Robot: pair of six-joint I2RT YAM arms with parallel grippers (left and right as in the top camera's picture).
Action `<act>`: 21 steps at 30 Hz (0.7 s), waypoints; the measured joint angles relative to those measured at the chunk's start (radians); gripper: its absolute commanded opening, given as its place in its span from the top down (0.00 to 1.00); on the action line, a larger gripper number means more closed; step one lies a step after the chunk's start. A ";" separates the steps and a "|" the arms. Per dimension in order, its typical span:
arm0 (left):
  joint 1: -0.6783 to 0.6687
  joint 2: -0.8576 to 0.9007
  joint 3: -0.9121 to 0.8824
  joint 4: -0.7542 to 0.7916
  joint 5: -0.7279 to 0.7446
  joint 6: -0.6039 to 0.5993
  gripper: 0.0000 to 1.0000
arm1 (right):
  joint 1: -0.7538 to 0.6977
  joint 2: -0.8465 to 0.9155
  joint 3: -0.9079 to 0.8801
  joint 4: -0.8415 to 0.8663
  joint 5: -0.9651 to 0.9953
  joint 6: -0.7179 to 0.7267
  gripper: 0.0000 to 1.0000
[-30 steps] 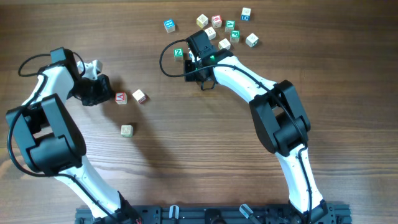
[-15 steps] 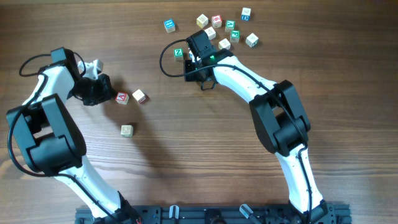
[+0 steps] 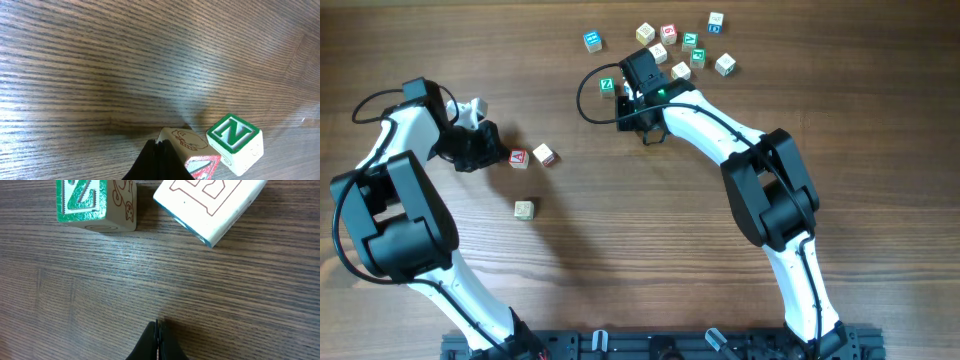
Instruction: Form a circle
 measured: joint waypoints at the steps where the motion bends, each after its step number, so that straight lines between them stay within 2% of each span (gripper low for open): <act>1: 0.000 0.000 0.000 0.006 0.000 0.000 0.96 | 0.000 0.000 0.000 0.000 0.000 0.000 0.95; 21: 0.000 0.000 0.000 0.048 0.034 0.000 0.96 | 0.000 0.000 0.000 0.000 0.000 0.000 0.95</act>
